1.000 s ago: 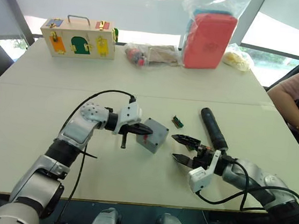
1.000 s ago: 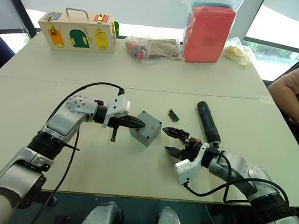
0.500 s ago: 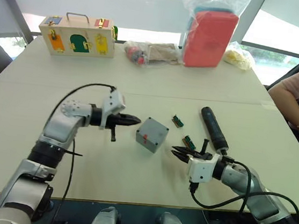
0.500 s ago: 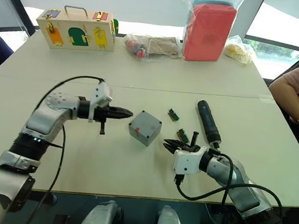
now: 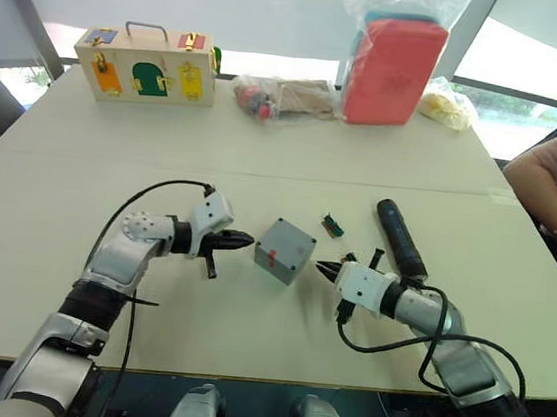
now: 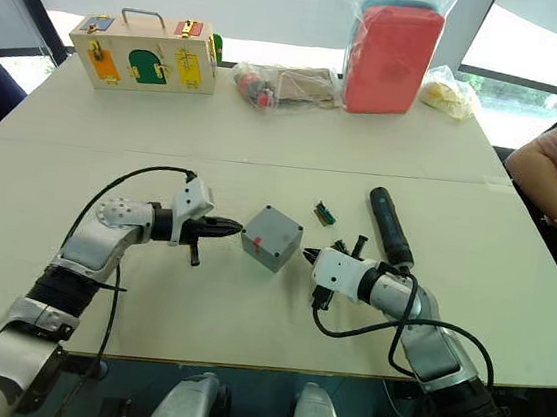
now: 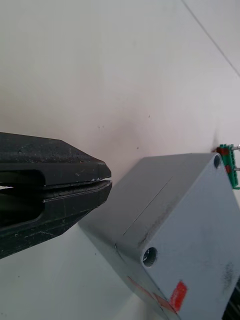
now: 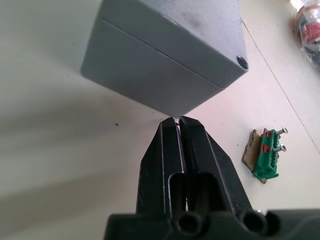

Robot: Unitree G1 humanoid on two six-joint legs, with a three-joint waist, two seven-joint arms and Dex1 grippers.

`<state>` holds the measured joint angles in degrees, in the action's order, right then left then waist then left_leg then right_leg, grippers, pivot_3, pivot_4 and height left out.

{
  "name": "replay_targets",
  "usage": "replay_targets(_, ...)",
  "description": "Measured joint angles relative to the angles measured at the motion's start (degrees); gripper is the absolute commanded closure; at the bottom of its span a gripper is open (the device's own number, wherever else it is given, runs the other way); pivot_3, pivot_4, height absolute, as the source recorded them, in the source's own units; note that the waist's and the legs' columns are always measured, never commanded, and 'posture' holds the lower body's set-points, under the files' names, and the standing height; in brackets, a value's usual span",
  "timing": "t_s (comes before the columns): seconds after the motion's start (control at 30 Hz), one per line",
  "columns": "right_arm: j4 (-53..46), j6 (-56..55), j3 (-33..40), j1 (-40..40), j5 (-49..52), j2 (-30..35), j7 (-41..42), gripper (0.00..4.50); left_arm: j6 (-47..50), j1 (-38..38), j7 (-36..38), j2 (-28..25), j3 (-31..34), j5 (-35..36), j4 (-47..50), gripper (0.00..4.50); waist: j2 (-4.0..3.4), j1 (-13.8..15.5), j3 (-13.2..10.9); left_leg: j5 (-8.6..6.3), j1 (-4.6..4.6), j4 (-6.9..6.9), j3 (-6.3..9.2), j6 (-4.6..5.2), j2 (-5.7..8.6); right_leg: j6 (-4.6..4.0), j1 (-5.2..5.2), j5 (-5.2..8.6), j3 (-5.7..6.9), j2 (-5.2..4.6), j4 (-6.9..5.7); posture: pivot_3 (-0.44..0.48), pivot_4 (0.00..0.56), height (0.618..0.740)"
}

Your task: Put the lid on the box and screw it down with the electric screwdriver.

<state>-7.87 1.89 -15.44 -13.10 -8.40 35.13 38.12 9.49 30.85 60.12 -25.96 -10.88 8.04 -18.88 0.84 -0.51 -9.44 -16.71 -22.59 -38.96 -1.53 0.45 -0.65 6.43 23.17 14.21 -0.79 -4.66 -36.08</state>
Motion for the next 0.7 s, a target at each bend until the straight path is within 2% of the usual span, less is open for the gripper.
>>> replay_targets(0.3,-1.4,3.9,-0.6,-1.8,0.0,-1.6,3.1,4.44,-0.8,0.0,3.2,-0.2,-0.9,-0.1,-0.6,4.5,-0.01,0.0,0.0,0.0,-0.06,0.01,0.0,0.0,0.0,0.01,0.05,-0.01,0.0,0.0,0.0,0.0,0.15,0.73)
replay_targets(0.7,0.5,3.9,-1.5,-6.8,0.7,-5.3,7.5,4.44,4.5,-5.6,8.3,-5.5,-0.7,1.6,8.6,4.5,-0.05,-0.2,0.0,0.0,-0.06,0.05,0.0,0.0,-0.11,0.0,0.13,0.0,-0.01,0.03,-0.01,0.0,0.15,0.73)
